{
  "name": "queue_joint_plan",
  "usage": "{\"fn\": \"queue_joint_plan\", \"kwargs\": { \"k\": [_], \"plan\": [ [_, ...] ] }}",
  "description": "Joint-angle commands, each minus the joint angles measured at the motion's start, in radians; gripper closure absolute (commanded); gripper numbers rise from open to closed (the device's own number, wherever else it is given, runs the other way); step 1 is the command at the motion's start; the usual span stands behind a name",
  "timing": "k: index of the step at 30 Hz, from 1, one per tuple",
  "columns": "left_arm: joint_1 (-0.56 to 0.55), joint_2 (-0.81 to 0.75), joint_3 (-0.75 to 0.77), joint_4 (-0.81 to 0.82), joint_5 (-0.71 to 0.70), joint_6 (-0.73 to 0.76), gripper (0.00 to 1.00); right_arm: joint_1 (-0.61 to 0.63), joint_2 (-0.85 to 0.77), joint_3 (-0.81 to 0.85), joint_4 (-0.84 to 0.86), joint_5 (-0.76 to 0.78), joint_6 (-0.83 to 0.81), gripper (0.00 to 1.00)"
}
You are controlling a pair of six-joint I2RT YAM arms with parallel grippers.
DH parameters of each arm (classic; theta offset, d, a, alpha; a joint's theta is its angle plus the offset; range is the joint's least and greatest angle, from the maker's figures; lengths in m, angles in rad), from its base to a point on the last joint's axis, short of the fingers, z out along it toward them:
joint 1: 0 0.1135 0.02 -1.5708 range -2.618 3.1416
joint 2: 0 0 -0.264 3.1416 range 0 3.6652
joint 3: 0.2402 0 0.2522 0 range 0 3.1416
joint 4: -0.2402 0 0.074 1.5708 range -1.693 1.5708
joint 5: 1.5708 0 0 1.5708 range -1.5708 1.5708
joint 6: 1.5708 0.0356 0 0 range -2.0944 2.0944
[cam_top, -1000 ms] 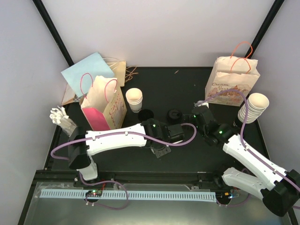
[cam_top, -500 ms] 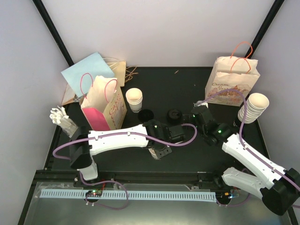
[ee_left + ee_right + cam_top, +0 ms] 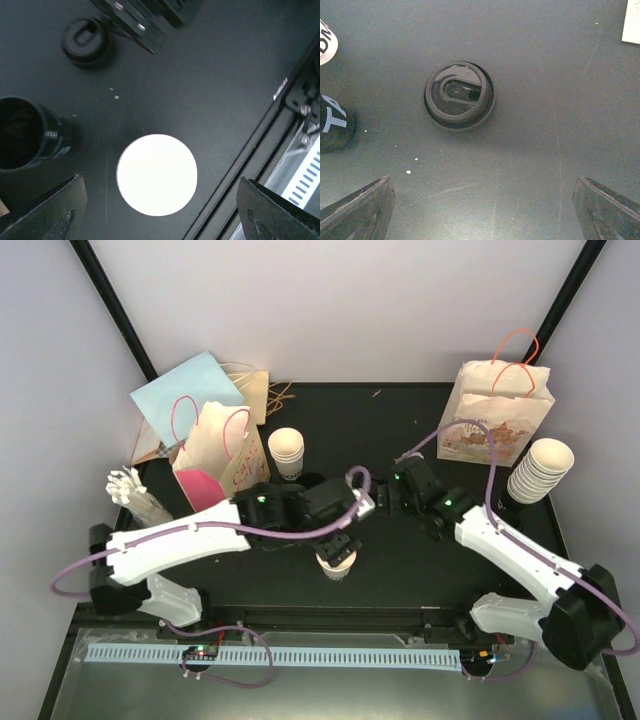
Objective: Pack the takeout coffee
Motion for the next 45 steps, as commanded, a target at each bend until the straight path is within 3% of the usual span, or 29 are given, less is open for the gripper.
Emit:
{"fn": "queue_joint_plan", "kwargs": {
  "k": [1,8,14,17,30,45],
  "plan": [
    [0.098,-0.121,-0.062,0.103,0.023,-0.068,0.15,-0.014,0.089,0.082,-0.012,-0.05,-0.049,0.0],
    [0.242,-0.37,-0.276,0.271,0.06,-0.147,0.15,-0.052,0.278,0.196,-0.021,-0.121,-0.099,0.0],
    [0.315,-0.508,-0.39,0.342,0.078,-0.175,0.05,-0.077,0.416,0.273,-0.025,-0.157,-0.146,0.0],
    [0.331,-0.521,-0.409,0.331,0.073,-0.182,0.01,-0.084,0.458,0.297,-0.024,-0.154,-0.156,0.0],
    [0.392,-0.565,-0.515,0.388,0.118,-0.199,0.01,-0.092,0.576,0.388,-0.053,-0.111,-0.122,0.0],
    [0.423,-0.588,-0.55,0.388,0.132,-0.18,0.01,-0.091,0.668,0.443,-0.063,-0.112,-0.191,0.0]
  ]
}}
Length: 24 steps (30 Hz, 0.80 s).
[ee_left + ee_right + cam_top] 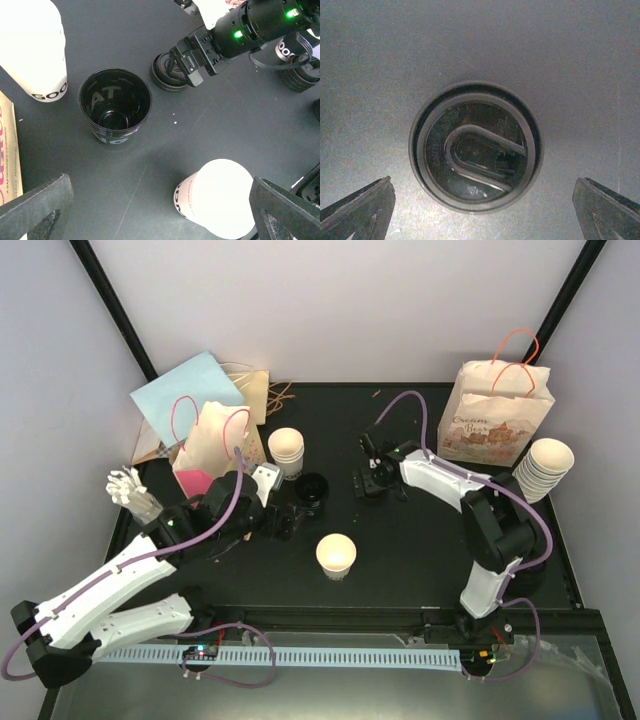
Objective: Pack the takeout coffee
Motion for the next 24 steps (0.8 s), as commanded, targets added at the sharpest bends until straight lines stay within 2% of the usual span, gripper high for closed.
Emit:
{"fn": "queue_joint_plan", "kwargs": {
  "k": [1,9,24],
  "plan": [
    [0.011,-0.011,-0.005,0.03,0.022,0.009,0.01,-0.006,0.051,0.06,-0.021,0.02,-0.03,0.0],
    [0.021,-0.014,-0.008,0.028,0.025,0.016,0.01,-0.005,0.081,0.085,-0.021,0.005,-0.03,0.01],
    [0.038,-0.02,-0.013,0.021,0.04,0.022,0.01,-0.006,0.148,0.132,-0.038,0.0,-0.023,0.1]
  ]
}}
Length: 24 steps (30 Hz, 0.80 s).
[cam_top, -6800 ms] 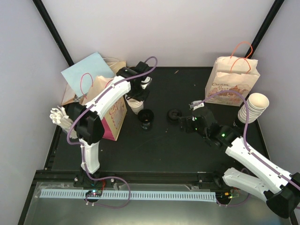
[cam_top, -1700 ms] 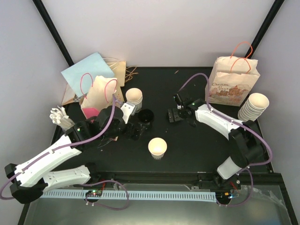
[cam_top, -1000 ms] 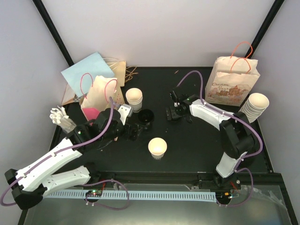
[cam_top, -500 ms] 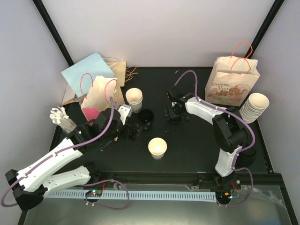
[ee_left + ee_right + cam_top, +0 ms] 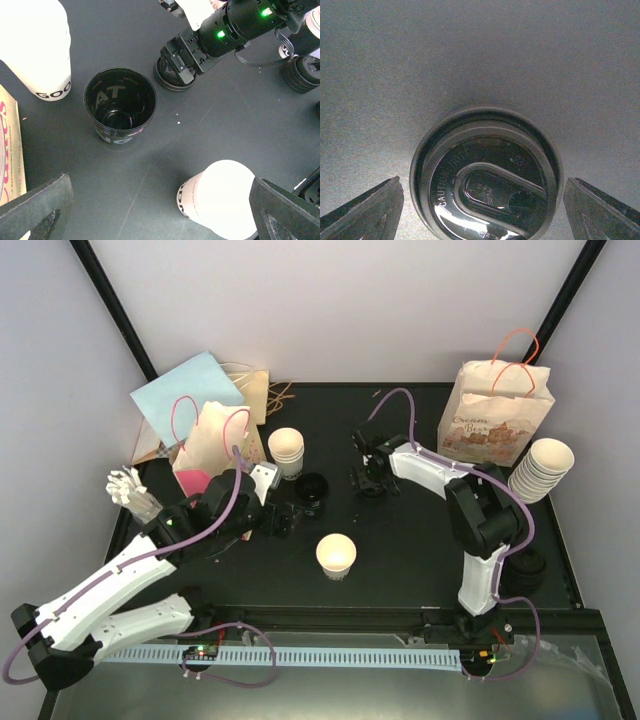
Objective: Pack the takeout coffee
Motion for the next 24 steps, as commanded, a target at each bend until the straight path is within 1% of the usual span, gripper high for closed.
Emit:
{"fn": "queue_joint_plan", "kwargs": {
  "k": [1,3,7,12,20,24],
  "plan": [
    [0.01,-0.018,-0.005,0.021,0.019,0.012,0.01,-0.007,0.021,0.019,-0.013,0.006,-0.001,0.1],
    [0.012,-0.017,-0.005,0.02,0.021,0.012,0.01,-0.007,0.03,0.024,-0.019,0.017,0.002,0.11],
    [0.013,-0.016,-0.005,0.021,0.022,0.013,0.01,-0.008,0.049,0.032,-0.026,0.023,0.003,0.17],
    [0.016,-0.017,-0.006,0.022,0.024,0.015,0.01,-0.008,0.046,0.027,-0.018,0.016,0.004,0.21],
    [0.021,-0.015,-0.003,0.023,0.029,0.016,0.01,-0.008,0.04,0.033,-0.026,0.016,0.001,0.23],
    [0.023,-0.014,-0.002,0.022,0.032,0.016,0.01,-0.008,0.002,0.033,-0.043,0.02,-0.001,0.23]
  ]
}}
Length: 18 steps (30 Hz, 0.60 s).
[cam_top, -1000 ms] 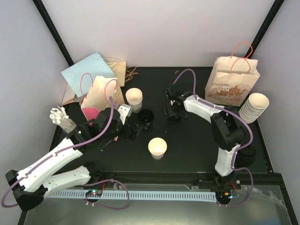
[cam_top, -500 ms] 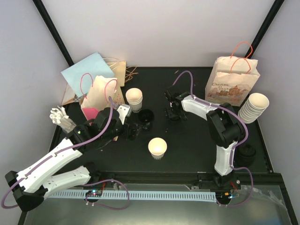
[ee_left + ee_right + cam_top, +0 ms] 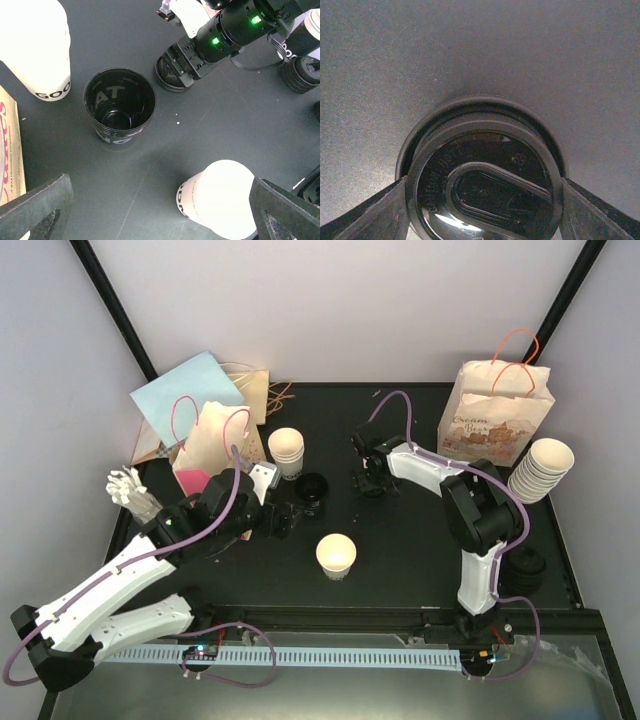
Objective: Pack the takeout coffee
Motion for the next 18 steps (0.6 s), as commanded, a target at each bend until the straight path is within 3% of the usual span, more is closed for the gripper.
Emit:
{"fn": "queue_joint_plan", "kwargs": {
  "k": [1,9,18],
  "plan": [
    [0.009,-0.009,-0.001,0.023,0.021,0.01,0.01,-0.008,-0.048,0.025,-0.027,0.017,-0.006,0.23],
    [0.011,-0.007,0.0,0.035,0.034,0.01,0.01,-0.006,-0.192,-0.045,-0.042,0.011,0.006,0.23],
    [0.014,-0.001,-0.01,0.061,0.07,0.005,0.01,-0.006,-0.406,-0.285,-0.003,-0.049,0.056,0.23]
  ]
}}
